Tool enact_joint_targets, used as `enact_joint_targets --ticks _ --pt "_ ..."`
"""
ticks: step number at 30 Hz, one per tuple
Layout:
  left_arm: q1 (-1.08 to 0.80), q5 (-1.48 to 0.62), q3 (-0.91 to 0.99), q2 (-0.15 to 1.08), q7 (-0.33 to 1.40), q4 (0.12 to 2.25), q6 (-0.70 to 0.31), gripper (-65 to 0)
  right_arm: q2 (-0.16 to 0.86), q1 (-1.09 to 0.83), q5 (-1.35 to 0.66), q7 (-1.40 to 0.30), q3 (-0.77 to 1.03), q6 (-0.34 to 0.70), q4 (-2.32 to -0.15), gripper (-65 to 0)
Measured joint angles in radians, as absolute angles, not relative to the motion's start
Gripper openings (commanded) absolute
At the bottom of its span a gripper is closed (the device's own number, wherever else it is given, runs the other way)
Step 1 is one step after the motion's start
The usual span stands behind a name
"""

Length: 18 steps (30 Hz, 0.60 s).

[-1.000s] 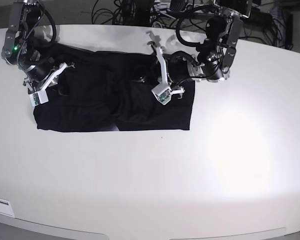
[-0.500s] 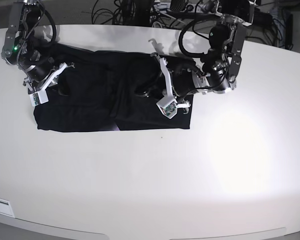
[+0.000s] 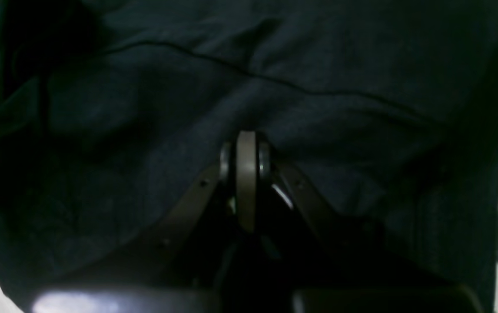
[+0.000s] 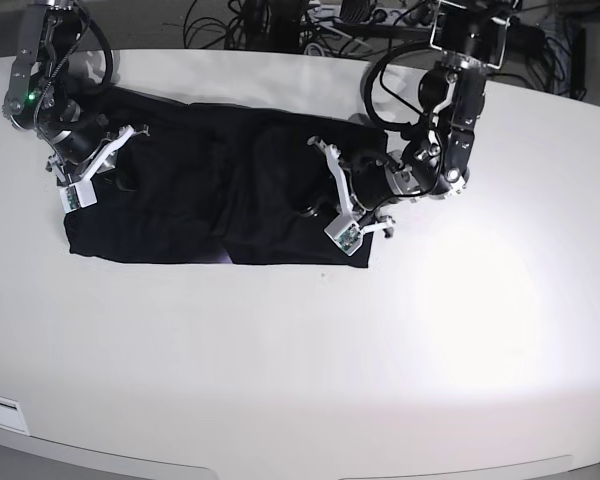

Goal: Fold the T-shirt properly
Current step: 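Lower the folded hem onto the strip and press it flat with the left gripper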

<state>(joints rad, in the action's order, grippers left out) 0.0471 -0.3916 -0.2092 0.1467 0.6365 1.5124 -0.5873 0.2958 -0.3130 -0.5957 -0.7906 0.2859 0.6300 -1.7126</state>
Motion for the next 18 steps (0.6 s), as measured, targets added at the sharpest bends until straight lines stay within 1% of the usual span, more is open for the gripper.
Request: enact_joint_targets --ticks 5,6,7,8,9,11,12,13,14,18 --pt "0.047 -0.386 -0.208 0.148 0.596 1.480 -0.579 -65.0 0.295 -0.314 -0.595 -0.796 0.286 0.629 -1.722 -61.9" --pt "0.047 -0.384 -0.208 0.152 0.593 1.480 -0.573 -65.0 0.293 -0.314 -0.590 -0.806 0.286 0.629 -1.731 -60.8" --pt "0.047 -0.385 -0.209 0.157 0.590 1.480 -0.572 -65.0 0.293 -0.315 -0.583 -0.813 0.284 0.629 -1.743 -57.8" --pt "0.048 -0.387 -0.211 0.167 0.585 1.482 -0.565 -65.0 0.293 -0.316 -0.579 -0.824 0.285 0.629 -1.757 -52.5" --pt "0.049 -0.390 -0.214 0.176 0.582 1.482 -0.563 -65.0 0.293 -0.317 -0.573 -0.828 0.285 0.625 -1.772 -45.4" --pt "0.050 -0.401 -0.215 0.198 0.577 1.483 -0.557 -65.0 0.290 -0.319 -0.536 -0.817 0.299 0.607 -1.798 -28.4" --pt "0.050 -0.408 -0.215 0.212 0.575 1.484 -0.556 -65.0 0.289 -0.318 -0.502 -0.794 0.300 0.595 -1.808 -21.7" --pt "0.050 -0.414 -0.215 0.223 0.574 1.484 -0.556 -65.0 0.285 -0.312 -0.456 -0.776 0.304 0.570 -1.808 -17.9" --pt "0.051 -0.414 -0.215 0.231 0.573 1.485 -0.556 -65.0 0.285 -0.298 -0.400 -0.777 0.306 0.530 -1.808 -17.0" --pt "0.050 -0.416 -0.215 0.258 0.560 1.486 -0.556 -65.0 0.308 -0.241 -0.276 -0.777 0.313 0.358 -1.807 -17.0"
